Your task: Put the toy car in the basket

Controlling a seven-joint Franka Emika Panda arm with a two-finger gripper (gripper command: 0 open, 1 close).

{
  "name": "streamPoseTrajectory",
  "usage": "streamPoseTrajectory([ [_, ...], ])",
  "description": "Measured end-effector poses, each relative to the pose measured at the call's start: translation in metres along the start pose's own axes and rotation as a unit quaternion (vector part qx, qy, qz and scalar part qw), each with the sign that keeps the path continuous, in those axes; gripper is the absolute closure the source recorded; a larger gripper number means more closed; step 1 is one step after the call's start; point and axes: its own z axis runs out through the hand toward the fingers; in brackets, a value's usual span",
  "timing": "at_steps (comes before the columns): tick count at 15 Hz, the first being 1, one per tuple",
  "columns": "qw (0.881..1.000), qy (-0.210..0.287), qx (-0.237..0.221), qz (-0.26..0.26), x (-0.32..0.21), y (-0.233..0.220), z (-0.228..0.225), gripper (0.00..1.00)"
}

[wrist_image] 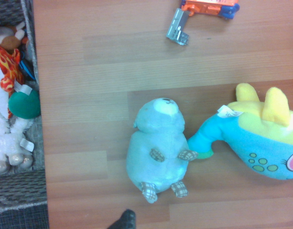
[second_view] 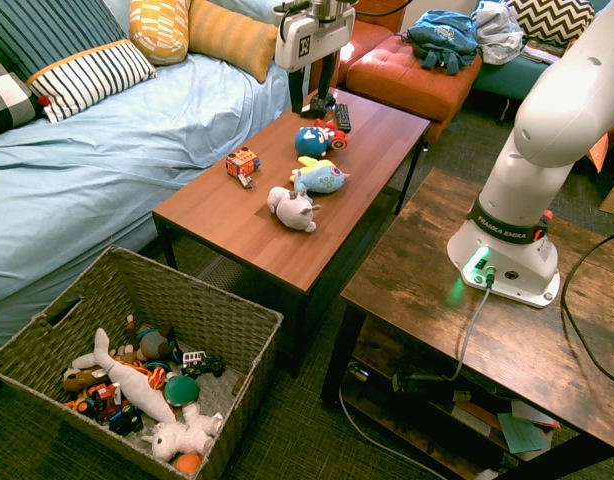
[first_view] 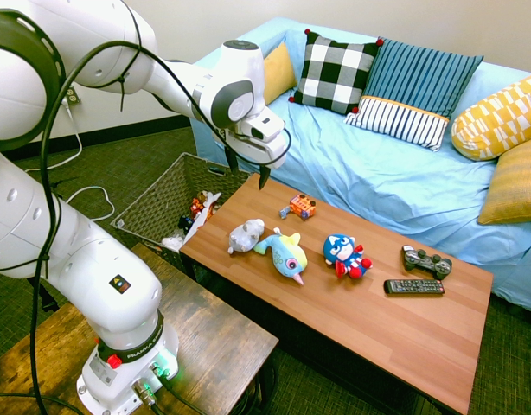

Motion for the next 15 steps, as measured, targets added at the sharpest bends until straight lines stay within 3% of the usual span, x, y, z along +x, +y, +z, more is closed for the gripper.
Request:
streamPoseTrajectory([
  [5, 0.999, 0.017, 0.029, -0.032, 0.037, 0.017, -0.005, 0.00],
  [8, 0.992, 0.009, 0.042, -0.118, 0.106, 0.027, 0.011, 0.00],
  [11, 0.977, -0.031, 0.058, -0.205, 0.156, -0.006, 0.059, 0.00],
  [15, 0.945, -0.048, 0.053, -0.318, 0.223, -0.047, 0.139, 0.00],
])
